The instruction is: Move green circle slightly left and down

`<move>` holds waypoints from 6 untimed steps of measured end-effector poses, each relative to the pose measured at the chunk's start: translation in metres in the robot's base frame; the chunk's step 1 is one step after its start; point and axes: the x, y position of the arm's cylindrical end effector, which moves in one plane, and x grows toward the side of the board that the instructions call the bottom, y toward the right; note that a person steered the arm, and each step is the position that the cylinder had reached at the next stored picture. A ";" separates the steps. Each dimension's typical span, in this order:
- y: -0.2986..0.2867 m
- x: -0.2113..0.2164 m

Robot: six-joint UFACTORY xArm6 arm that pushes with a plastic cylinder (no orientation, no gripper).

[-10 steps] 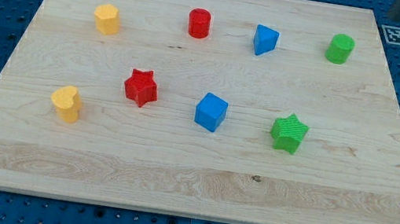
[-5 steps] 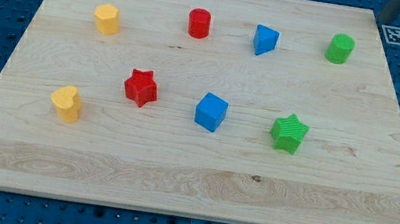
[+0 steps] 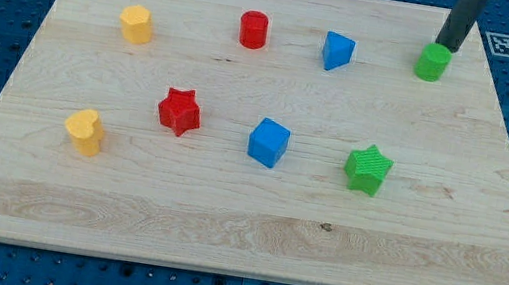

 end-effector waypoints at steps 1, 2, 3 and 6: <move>-0.003 0.021; -0.008 0.039; -0.026 0.049; -0.060 0.031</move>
